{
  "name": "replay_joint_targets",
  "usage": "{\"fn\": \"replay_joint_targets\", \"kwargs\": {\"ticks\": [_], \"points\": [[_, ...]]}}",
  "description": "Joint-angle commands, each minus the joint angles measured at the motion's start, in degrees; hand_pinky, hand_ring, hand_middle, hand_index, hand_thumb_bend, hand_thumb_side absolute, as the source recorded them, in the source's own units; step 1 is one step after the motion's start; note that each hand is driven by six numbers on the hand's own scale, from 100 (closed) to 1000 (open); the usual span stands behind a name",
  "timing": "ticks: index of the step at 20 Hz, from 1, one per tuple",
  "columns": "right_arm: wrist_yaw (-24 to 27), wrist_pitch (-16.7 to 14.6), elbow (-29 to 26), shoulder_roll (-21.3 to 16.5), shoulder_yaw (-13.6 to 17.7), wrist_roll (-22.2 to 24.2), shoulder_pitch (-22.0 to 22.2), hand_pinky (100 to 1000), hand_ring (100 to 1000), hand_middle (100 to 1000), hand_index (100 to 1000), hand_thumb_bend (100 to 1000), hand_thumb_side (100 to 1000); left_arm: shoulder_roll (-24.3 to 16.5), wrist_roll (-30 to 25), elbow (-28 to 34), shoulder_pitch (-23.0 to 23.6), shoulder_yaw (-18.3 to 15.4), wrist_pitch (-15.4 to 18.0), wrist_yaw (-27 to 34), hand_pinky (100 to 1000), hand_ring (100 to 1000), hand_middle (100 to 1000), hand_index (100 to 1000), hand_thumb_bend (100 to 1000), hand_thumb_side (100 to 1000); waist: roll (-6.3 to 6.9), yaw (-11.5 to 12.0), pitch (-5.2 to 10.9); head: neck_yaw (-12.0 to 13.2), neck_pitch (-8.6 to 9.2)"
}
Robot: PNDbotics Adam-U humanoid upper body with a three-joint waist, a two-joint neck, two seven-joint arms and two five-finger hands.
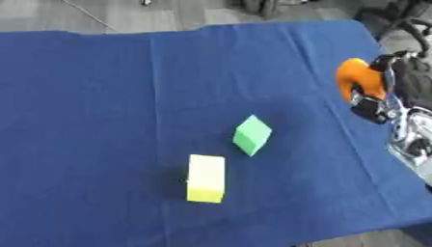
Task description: Pick up the objects with one hand, pass them to the other hand, and then place them into the box on the other side of the table.
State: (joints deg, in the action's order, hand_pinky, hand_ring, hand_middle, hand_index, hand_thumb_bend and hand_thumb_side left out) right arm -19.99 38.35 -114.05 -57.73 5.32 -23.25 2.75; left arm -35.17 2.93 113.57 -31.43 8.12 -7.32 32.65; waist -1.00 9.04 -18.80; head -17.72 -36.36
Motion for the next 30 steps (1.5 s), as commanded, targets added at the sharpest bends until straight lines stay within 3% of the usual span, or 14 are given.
{"fn": "replay_joint_targets", "kwargs": {"ticks": [1, 2, 9, 13, 18, 23, 26, 30], "points": [[-1.6, -2.6, -0.5, -1.9, -2.3, -3.1, -2.6, 311, 411, 528, 543, 136, 100, -3.6, 0.7, 1.0, -1.7, -1.4, 1.1, 1.1, 964, 1000, 709, 892, 100, 712, 0.28, -0.1, 1.99, 0.6, -0.87], [-2.3, -3.4, -0.5, -1.4, -3.5, -3.9, -3.7, 311, 411, 526, 543, 100, 100, -4.4, 0.9, 1.0, -2.3, -1.6, 1.4, 1.4, 963, 1000, 709, 892, 100, 708, 0.48, -0.1, 2.33, 0.8, -1.14], [-6.1, -9.4, -0.5, 4.6, -10.5, -9.8, -13.1, 325, 397, 522, 536, 100, 100, -11.1, -0.3, 1.0, -7.8, -0.8, 2.3, 3.6, 949, 1000, 711, 890, 100, 682, 1.51, -0.2, 4.20, 2.4, -2.82], [-6.9, -12.3, -0.5, 6.8, -13.5, -12.6, -17.4, 335, 394, 517, 531, 100, 100, -15.7, -3.6, 1.0, -12.1, 1.1, 0.6, 3.9, 941, 1000, 711, 883, 100, 675, 1.89, -0.4, 4.98, 3.8, -3.49], [-8.7, -13.3, -0.5, 8.0, -17.7, -13.5, -20.6, 340, 395, 515, 529, 100, 100, -19.7, -7.9, 0.6, -17.3, 4.0, -1.9, 2.4, 928, 1000, 713, 879, 100, 663, 2.32, -0.2, 5.47, 4.4, -4.11], [-10.7, -13.1, -0.5, 9.6, -21.9, -13.0, -23.7, 355, 393, 514, 528, 100, 100, -19.7, -12.0, 0.2, -22.6, 7.9, -3.3, -1.1, 920, 1000, 718, 878, 100, 658, 2.67, 0.4, 5.68, 4.6, -4.29], [-11.7, -12.9, -0.5, 10.0, -22.9, -13.2, -24.1, 367, 393, 512, 525, 100, 100, -19.0, -14.6, -0.8, -23.8, 8.4, -3.4, -2.4, 914, 1000, 721, 878, 100, 661, 2.75, 0.7, 5.80, 4.7, -4.32], [-13.2, -13.8, -0.5, 11.6, -26.8, -13.3, -27.7, 377, 397, 512, 525, 100, 100, -16.2, -17.8, 0.4, -28.1, 12.6, -5.3, -5.2, 911, 1000, 724, 878, 100, 660, 2.99, 1.2, 6.01, 5.2, -4.32]]}}
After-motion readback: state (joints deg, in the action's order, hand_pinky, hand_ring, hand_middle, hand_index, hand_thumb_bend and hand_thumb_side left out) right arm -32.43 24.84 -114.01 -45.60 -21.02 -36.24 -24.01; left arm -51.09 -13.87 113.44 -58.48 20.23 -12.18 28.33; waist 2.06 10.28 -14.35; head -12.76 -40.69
